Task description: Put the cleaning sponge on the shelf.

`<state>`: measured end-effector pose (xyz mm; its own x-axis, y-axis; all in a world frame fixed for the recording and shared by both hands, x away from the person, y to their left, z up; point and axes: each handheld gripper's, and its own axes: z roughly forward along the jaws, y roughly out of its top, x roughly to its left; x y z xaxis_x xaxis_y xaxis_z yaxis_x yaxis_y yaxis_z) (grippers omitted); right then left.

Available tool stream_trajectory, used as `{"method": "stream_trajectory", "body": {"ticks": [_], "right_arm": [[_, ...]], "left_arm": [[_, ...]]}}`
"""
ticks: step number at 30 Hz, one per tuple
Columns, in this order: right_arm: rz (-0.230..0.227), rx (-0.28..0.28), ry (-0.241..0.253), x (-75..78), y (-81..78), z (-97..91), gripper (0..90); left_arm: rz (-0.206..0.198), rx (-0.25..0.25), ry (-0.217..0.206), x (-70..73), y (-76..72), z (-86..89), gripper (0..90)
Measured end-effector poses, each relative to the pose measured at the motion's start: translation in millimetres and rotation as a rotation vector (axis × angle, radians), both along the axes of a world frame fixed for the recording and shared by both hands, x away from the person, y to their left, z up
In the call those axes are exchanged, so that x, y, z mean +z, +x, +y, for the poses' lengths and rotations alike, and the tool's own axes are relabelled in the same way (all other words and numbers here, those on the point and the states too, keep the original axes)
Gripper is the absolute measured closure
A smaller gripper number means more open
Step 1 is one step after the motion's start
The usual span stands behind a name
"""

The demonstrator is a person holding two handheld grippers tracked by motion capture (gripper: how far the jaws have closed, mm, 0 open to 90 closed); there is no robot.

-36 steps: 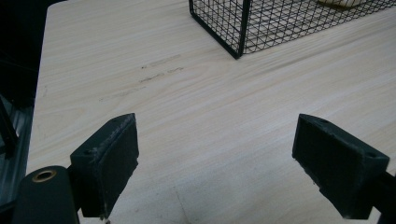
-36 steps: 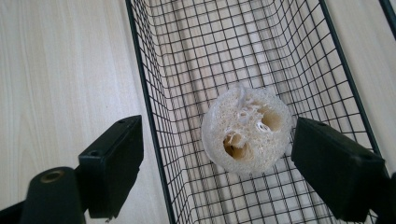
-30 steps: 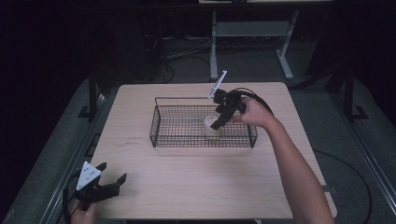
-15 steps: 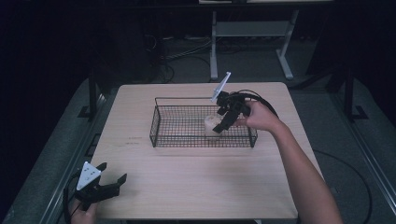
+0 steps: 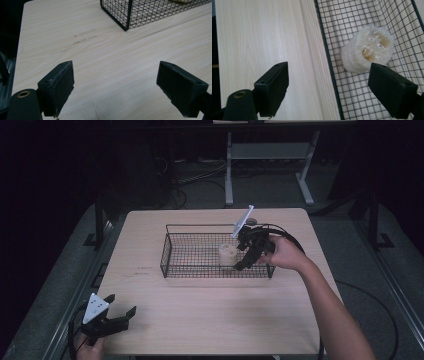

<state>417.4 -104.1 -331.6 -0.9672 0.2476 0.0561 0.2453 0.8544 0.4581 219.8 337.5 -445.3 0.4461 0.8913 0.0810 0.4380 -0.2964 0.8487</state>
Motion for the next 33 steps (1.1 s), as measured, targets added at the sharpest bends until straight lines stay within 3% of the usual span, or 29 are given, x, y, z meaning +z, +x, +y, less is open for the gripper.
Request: {"method": "stream_trajectory", "body": {"ticks": [14, 33], "right_arm": [[-0.014, 0.008, 0.009, -4.0, -27.9, -16.7, 16.5], [-0.006, -0.003, -0.002, -25.6, -61.3, -39.2, 16.5]], "left_arm": [[-0.001, -0.003, 0.003, -0.2, -0.1, -1.3, 13.7], [0.001, -0.007, 0.003, -0.6, 0.1, -3.1, 13.7]]}}
